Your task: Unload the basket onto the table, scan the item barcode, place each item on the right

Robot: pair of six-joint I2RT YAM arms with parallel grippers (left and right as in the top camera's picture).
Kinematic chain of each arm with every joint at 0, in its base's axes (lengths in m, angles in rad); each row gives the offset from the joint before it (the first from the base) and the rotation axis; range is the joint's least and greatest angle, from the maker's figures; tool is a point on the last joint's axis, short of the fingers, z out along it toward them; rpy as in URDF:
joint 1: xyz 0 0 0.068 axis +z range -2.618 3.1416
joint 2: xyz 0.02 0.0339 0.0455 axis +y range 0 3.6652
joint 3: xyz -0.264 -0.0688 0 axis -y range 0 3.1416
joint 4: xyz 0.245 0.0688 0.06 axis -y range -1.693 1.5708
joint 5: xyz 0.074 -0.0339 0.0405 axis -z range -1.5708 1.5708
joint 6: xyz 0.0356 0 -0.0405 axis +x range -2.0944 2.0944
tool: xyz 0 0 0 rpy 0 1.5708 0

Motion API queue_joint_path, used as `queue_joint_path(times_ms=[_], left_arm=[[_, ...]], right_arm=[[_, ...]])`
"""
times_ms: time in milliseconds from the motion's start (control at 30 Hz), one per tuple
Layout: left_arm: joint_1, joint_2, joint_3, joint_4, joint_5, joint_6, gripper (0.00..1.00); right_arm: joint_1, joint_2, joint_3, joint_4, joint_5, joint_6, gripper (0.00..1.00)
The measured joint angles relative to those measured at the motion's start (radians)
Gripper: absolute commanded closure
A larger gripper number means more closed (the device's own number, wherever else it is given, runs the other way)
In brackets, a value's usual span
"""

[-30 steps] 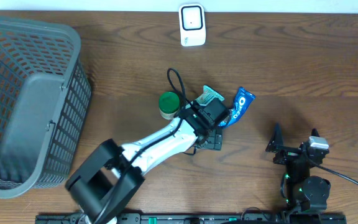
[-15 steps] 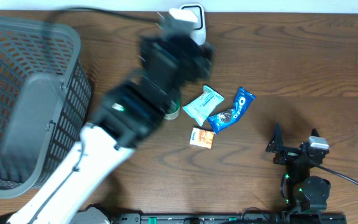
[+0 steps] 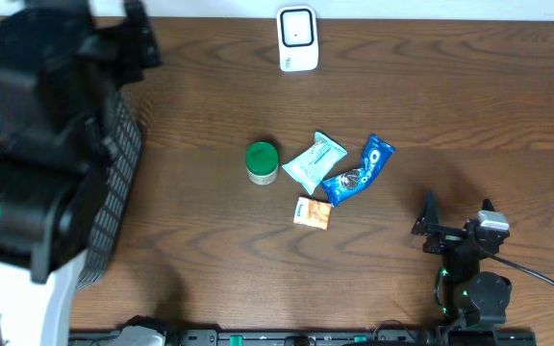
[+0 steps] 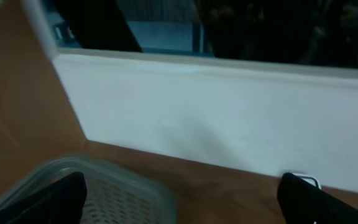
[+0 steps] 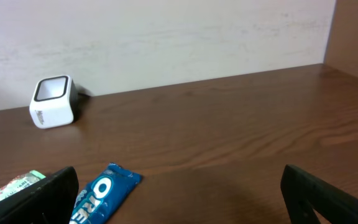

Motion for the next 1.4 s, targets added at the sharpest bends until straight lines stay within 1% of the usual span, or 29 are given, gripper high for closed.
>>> queue_joint_path(times_ms=[133,233,367,500,600,700,767,833,900,933,1000,1033,1100,1200,1267,1400], left_arm=[[0.043,-0.061,-0.001,-0.01,0.005,-0.018,0.02],[0.064,-0.122,-0.04,0.016,0.007,-0.024,0.02],[0.095,-0.216,-0.206,0.14,0.008,-0.026,0.02],[0.135,-0.285,-0.373,0.253,0.008,-0.029,0.02],[0.157,-0.322,-0.469,0.323,0.011,-0.031,0.02],[0.177,-0.369,-0.562,0.377,0.063,-0.032,0.02],[0.183,-0.385,-0.584,0.391,0.109,-0.032,0.02],[0.187,-0.402,-0.595,0.394,0.18,-0.034,0.02],[0.188,-0.416,-0.597,0.398,0.248,-0.038,0.02],[0.188,-0.427,-0.597,0.399,0.3,-0.039,0.02],[0.188,-0.447,-0.598,0.404,0.366,-0.039,0.02],[0.188,-0.457,-0.598,0.407,0.383,-0.038,0.02],[0.188,-0.486,-0.596,0.412,0.423,-0.022,0.02],[0.188,-0.508,-0.58,0.36,0.445,-0.015,0.02],[0.188,-0.534,-0.58,0.352,0.449,-0.014,0.02],[0.188,-0.648,-0.582,0.358,0.449,-0.008,0.02]], right_arm=[[0.0,0.0,0.0,-0.002,-0.024,0.006,0.01],[0.0,0.006,0.0,-0.006,-0.09,0.029,0.01],[0.0,0.065,0.014,-0.042,-0.124,0.119,0.01],[0.0,0.19,0.096,-0.145,-0.151,0.17,0.01],[0.0,0.328,0.221,-0.21,-0.167,0.187,0.01],[0.008,0.523,0.442,-0.295,-0.196,0.198,0.01],[0.029,0.664,0.605,-0.399,-0.209,0.206,0.01],[0.07,0.848,0.804,-0.538,-0.219,0.217,0.01],[0.1,0.959,0.927,-0.645,-0.232,0.223,0.01],[0.125,1.057,1.032,-0.734,-0.265,0.229,0.01],[0.151,1.175,1.157,-0.809,-0.341,0.235,0.01],[0.156,1.204,1.186,-0.819,-0.374,0.237,0.01],[0.165,1.304,1.257,-0.842,-0.516,0.235,0.01],[0.172,1.386,1.257,-0.785,-0.594,0.26,0.01],[0.195,1.425,1.257,-0.792,-0.595,0.294,0.01],[0.303,1.474,1.263,-0.835,-0.51,0.431,0.01]])
